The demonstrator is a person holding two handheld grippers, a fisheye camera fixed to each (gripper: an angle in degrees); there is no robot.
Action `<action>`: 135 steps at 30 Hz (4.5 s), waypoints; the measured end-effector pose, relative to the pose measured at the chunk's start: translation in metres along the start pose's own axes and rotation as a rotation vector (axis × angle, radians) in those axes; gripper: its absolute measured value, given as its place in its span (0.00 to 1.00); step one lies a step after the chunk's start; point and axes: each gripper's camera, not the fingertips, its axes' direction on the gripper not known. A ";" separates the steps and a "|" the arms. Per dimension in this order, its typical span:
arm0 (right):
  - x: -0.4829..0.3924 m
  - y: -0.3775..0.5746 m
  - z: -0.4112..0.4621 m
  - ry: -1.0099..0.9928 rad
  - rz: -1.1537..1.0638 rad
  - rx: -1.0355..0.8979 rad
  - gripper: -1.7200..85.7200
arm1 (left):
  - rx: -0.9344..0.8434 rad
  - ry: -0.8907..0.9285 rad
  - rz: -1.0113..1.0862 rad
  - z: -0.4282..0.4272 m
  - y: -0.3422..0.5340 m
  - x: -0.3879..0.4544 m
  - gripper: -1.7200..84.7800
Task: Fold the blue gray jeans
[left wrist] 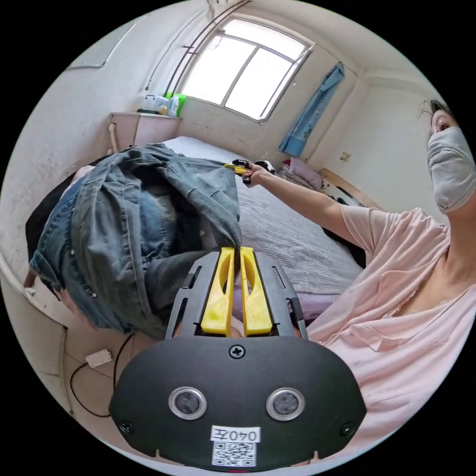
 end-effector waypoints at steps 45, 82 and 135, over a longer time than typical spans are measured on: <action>0.179 0.637 -0.675 0.787 0.088 0.676 0.11 | -0.311 -0.586 0.000 0.314 0.012 0.086 0.09; 0.232 0.251 -0.574 1.031 0.057 0.135 0.14 | -0.424 -0.411 -0.390 0.465 -0.130 -0.119 0.01; 0.132 0.655 -0.590 1.207 -0.168 0.542 0.07 | -0.416 -0.065 -0.379 0.263 -0.149 -0.149 0.01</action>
